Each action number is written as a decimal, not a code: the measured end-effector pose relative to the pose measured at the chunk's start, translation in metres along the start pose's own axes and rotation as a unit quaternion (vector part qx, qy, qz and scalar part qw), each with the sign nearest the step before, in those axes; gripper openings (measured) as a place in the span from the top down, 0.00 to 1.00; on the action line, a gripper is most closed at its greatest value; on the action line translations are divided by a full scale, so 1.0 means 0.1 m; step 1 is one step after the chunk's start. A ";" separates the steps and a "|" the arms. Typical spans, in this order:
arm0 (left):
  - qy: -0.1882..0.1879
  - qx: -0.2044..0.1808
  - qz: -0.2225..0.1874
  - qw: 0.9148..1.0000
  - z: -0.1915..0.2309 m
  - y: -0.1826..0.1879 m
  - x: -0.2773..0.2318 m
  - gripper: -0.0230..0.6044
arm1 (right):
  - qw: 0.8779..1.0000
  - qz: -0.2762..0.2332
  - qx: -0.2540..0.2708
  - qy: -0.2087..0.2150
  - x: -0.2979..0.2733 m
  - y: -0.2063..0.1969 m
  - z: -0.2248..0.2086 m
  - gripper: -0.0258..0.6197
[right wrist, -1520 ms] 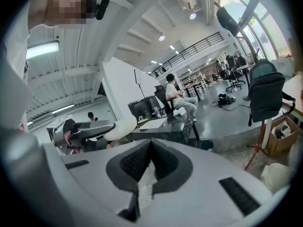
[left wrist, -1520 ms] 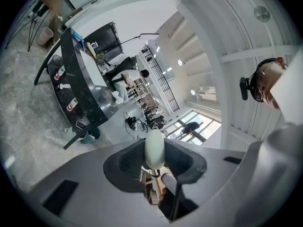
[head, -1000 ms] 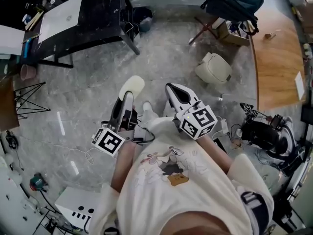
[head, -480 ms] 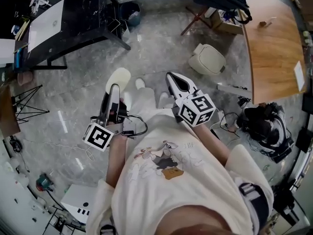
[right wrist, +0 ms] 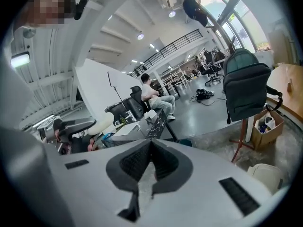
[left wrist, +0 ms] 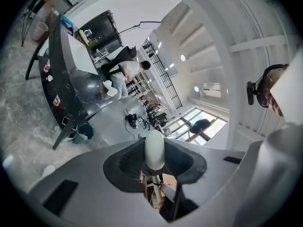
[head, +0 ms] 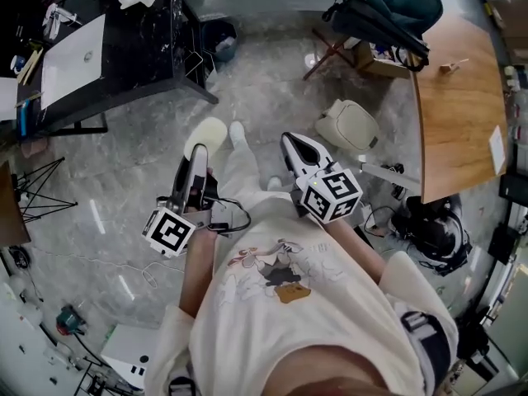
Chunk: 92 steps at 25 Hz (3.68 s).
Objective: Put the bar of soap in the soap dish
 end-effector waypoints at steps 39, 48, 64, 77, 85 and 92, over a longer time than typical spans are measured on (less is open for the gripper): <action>0.083 0.093 -0.209 0.970 0.19 2.88 -3.34 0.76 | 0.954 0.110 0.131 0.246 -4.72 3.30 -1.43 0.95; 0.211 0.098 -0.265 0.936 0.43 3.07 -3.70 0.76 | 0.917 0.170 0.128 0.337 -5.35 3.56 -1.85 0.95; 0.297 -0.033 -0.230 0.926 0.62 3.51 -4.07 0.76 | 0.892 0.184 0.135 0.390 -5.57 3.55 -1.62 0.95; 0.444 -0.329 -0.125 0.824 0.74 3.77 -4.54 0.76 | 0.889 0.225 0.146 0.370 -5.82 3.34 -1.61 0.95; 0.499 -0.479 -0.043 0.721 1.01 3.75 -4.94 0.76 | 0.882 0.243 0.150 0.375 -6.07 3.24 -1.59 0.95; 0.494 -0.527 -0.008 0.692 1.15 3.71 -5.15 0.76 | 0.869 0.264 0.185 0.375 -6.26 3.10 -1.59 0.95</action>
Point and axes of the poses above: the fingertips, and each gripper's own axes: x backward along the fingers, z to its left, y out of its top, the point moved 5 cm from there along x, backward along the fingers, and after that the axes turned 14 degrees about y, right-handed, at the moved point
